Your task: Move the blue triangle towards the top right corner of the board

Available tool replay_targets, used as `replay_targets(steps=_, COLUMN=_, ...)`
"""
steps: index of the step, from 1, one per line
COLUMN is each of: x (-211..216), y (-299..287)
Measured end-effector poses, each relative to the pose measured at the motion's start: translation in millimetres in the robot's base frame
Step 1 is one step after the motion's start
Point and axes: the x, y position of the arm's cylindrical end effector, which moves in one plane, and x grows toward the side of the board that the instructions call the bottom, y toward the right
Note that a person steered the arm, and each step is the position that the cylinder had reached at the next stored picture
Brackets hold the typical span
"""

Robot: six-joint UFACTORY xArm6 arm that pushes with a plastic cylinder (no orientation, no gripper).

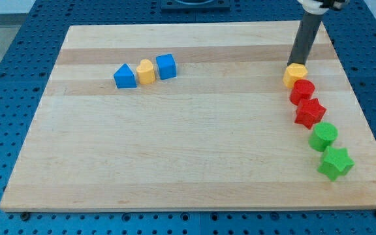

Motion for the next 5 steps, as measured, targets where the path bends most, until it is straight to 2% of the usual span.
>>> replay_targets(steps=1, x=-7.6, y=-11.8)
replay_targets(steps=2, x=-10.0, y=-53.4)
replay_targets(steps=5, x=63.0, y=-237.3)
